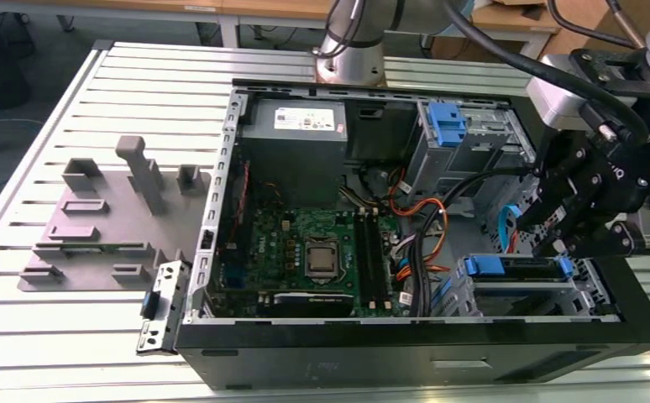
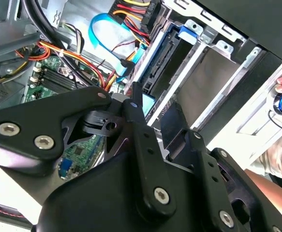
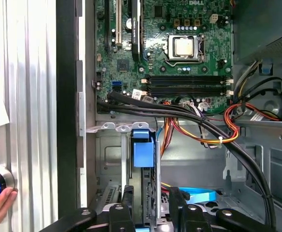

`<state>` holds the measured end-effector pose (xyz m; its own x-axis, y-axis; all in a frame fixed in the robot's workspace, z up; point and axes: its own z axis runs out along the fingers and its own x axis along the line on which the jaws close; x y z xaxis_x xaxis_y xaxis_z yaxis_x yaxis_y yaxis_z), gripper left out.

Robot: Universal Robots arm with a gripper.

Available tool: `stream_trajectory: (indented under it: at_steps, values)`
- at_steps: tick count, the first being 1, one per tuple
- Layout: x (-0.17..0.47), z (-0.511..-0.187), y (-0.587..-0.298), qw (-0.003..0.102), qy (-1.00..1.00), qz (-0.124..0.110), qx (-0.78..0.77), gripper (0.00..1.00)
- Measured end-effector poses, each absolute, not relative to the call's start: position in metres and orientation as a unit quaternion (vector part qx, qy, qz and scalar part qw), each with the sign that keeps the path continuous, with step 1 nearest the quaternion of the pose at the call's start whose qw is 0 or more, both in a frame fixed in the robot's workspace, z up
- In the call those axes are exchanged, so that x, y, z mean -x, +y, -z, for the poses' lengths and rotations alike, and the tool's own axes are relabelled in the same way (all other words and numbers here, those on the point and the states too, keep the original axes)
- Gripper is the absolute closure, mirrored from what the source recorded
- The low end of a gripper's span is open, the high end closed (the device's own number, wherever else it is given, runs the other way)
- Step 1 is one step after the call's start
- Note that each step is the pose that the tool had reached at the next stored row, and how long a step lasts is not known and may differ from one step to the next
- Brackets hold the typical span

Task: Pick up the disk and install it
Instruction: 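Insert the first disk wire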

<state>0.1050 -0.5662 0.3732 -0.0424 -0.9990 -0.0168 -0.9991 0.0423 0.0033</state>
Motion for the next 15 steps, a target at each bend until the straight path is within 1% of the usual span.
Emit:
stream_trajectory:
  at_steps: [6,15]
  values:
    - [-0.105,-0.373,-0.562,0.005,0.722,-0.007,0.692,0.58]
    - [-0.105,-0.373,-0.543,0.005,0.722,-0.007,0.692,0.58]
